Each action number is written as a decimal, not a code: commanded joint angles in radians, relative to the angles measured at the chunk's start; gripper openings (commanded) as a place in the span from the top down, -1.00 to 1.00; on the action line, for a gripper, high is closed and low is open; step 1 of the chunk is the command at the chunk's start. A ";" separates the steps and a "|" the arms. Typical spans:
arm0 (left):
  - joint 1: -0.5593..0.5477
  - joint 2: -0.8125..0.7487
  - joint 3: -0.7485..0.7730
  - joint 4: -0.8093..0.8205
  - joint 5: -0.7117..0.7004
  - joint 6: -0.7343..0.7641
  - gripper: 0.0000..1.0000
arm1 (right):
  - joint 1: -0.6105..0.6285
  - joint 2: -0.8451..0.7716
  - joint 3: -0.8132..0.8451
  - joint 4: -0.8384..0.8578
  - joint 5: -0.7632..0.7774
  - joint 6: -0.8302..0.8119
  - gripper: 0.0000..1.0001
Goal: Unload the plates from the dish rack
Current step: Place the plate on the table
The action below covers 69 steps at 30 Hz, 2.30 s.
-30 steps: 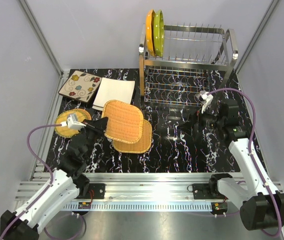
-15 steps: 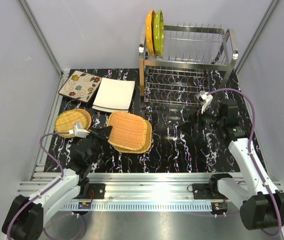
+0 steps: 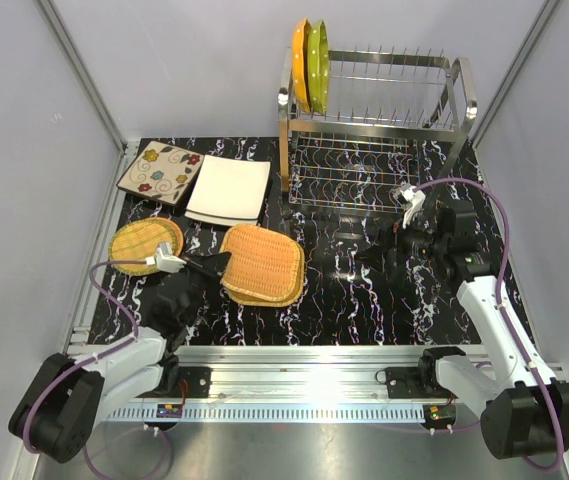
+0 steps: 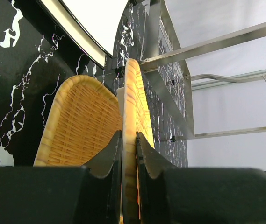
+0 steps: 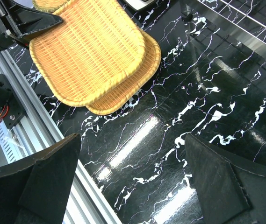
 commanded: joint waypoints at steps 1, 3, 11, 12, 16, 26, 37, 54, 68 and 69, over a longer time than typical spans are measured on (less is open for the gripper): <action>0.002 0.024 0.003 0.224 0.002 -0.027 1.00 | -0.009 -0.007 -0.007 0.025 -0.031 0.007 -0.99; 0.002 0.036 0.006 0.230 -0.005 -0.026 1.00 | -0.009 -0.010 -0.009 0.026 -0.031 0.007 -0.99; -0.002 0.104 0.011 0.216 0.006 -0.037 0.97 | -0.009 -0.009 -0.018 0.034 -0.037 0.013 -0.99; -0.004 0.120 0.012 0.217 0.008 -0.038 0.95 | -0.009 -0.009 -0.020 0.033 -0.037 0.013 -0.99; -0.007 0.157 0.025 0.219 0.024 -0.037 0.70 | -0.009 -0.007 -0.023 0.034 -0.037 0.013 -0.99; -0.019 0.154 0.167 -0.124 0.078 0.022 -0.34 | -0.009 -0.012 -0.029 0.033 -0.036 0.007 -0.99; -0.105 0.252 0.430 -0.606 0.008 0.201 -0.70 | -0.010 -0.007 -0.024 0.031 -0.039 0.000 -0.99; -0.188 0.349 0.618 -0.888 -0.166 0.350 -0.94 | -0.010 -0.010 -0.023 0.023 -0.037 -0.014 -0.99; -0.208 0.289 0.661 -0.951 -0.253 0.439 -0.98 | -0.005 -0.007 0.130 -0.137 -0.055 -0.189 -1.00; -0.208 0.274 0.660 -0.953 -0.270 0.450 -0.98 | 0.001 -0.006 0.147 -0.151 -0.057 -0.212 -0.99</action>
